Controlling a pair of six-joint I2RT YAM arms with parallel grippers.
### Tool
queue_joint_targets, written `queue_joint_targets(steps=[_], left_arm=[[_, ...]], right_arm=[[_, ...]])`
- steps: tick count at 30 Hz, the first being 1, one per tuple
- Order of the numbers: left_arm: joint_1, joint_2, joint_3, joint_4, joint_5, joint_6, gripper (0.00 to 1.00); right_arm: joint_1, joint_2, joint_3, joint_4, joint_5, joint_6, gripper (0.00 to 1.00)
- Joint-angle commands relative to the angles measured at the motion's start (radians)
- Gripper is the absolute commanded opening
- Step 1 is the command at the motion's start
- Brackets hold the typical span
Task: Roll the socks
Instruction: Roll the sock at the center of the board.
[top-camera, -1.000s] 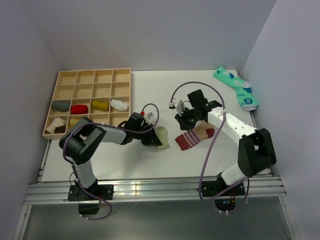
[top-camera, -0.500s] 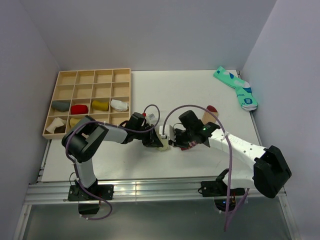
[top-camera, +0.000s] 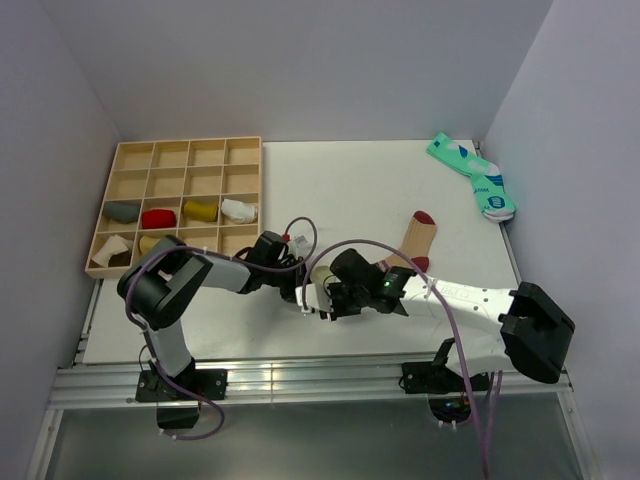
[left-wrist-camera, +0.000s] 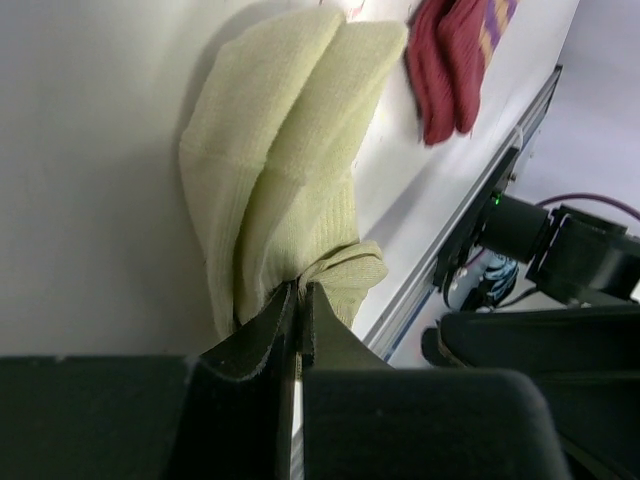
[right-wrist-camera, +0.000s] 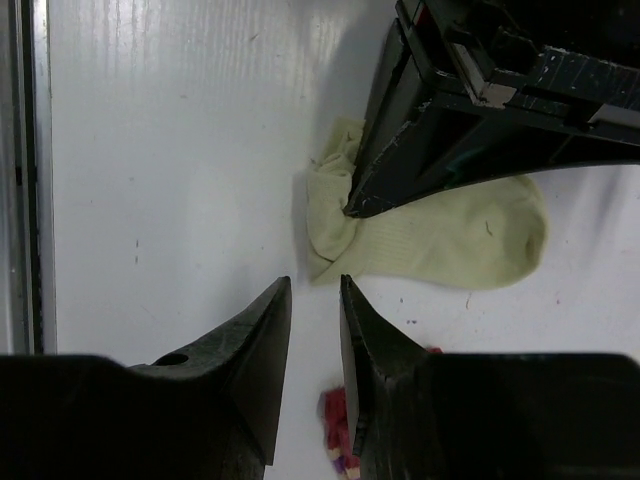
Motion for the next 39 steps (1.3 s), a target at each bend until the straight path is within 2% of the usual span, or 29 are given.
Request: queue_joint_targets(steps=[1,14,34,37,39], left_arm=[[-0.005,0.002,-0.076,-0.152,-0.050,0.035,0.00],[-0.005,-0.007,-0.133,-0.123,-0.001,0.037,0.00],[0.000,-0.015,-0.124,-0.104,0.037,0.019,0.01],[0.000,-0.030,-0.119,-0.100,0.040,0.009,0.05],[0.001,-0.053,-0.118,-0.095,0.031,0.005,0.12]], right_arm=[[0.046,0.026,-0.011,0.070,0.054,0.009,0.34],[0.176,0.132,-0.001,0.137,0.140,0.045,0.36],[0.207,0.218,0.009,0.163,0.181,0.074,0.37],[0.207,0.244,0.057,0.108,0.148,0.093,0.29],[0.203,0.244,0.066,0.082,0.123,0.101,0.23]])
